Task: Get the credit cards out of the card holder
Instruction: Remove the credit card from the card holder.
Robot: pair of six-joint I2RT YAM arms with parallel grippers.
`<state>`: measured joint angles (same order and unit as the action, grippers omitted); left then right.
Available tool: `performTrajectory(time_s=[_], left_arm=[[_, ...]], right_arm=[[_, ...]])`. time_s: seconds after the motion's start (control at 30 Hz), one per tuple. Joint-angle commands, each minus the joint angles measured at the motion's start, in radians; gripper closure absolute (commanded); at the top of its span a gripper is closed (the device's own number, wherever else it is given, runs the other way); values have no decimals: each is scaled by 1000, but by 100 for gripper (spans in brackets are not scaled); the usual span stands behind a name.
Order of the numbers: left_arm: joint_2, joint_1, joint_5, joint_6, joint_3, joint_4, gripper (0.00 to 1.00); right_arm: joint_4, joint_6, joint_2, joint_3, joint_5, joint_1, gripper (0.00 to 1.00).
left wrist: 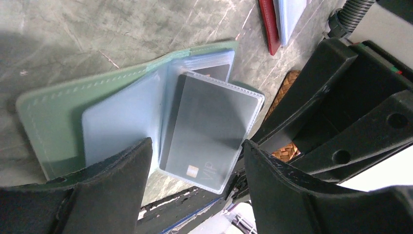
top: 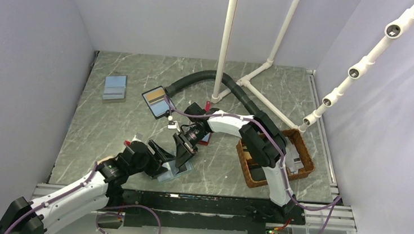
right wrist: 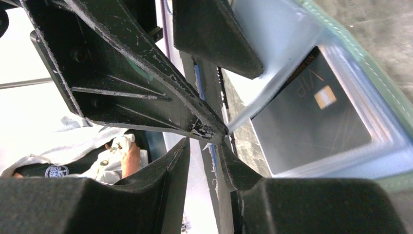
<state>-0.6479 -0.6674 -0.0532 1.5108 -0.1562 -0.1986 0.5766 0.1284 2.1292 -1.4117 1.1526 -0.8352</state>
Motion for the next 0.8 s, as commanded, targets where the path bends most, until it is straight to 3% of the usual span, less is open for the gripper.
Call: performTrajectory(time_s=[0.0, 0.77], left_arm=[[32, 0, 33, 31, 16, 15, 26], [72, 0, 50, 39, 30, 20, 26]], right_arm=[[-32, 20, 16, -2, 75, -26, 70], [-135, 165, 66, -9, 167, -26, 61]])
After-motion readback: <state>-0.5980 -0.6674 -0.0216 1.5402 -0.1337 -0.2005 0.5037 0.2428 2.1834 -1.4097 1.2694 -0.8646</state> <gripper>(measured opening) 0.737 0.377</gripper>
